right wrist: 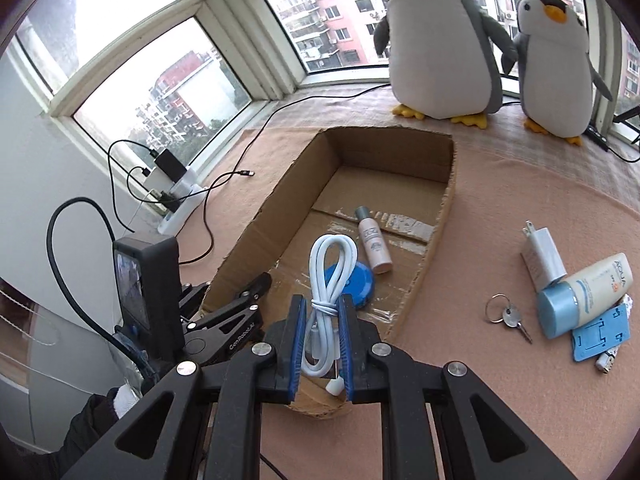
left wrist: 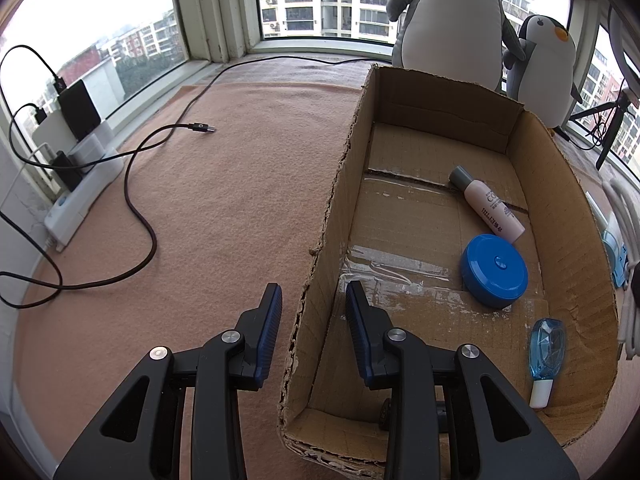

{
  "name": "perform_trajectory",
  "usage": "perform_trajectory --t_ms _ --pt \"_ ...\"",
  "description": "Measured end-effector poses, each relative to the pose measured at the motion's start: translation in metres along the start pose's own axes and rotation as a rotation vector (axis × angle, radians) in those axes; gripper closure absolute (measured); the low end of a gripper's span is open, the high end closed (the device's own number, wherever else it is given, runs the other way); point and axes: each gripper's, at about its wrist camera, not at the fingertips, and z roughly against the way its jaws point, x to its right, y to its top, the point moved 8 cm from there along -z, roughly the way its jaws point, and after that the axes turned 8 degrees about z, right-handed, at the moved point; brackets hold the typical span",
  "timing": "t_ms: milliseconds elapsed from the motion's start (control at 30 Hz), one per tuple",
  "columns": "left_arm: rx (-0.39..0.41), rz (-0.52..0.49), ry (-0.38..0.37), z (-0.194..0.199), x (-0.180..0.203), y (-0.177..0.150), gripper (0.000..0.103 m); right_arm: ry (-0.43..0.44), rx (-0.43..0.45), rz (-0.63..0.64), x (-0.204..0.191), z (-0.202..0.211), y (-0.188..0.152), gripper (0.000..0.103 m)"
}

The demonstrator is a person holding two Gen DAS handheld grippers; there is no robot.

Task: Organize rigid objects
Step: 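Carry the white cable into the box and release it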

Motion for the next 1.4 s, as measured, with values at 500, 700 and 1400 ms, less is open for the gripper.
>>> perform_trajectory --t_ms 500,700,1400 --pt "0.0 0.0 0.0 0.0 0.0 0.0 0.072 0.012 -0.071 0.059 -0.023 -0.031 -0.017 0.088" --pt "0.001 -0.001 0.001 0.0 0.0 0.0 0.072 0.018 -0.067 0.07 -0.025 -0.03 -0.015 0.081" --pt "0.002 -0.003 0.003 0.001 0.0 0.0 0.072 -0.043 0.017 -0.034 0.029 0.009 -0.024 0.048"
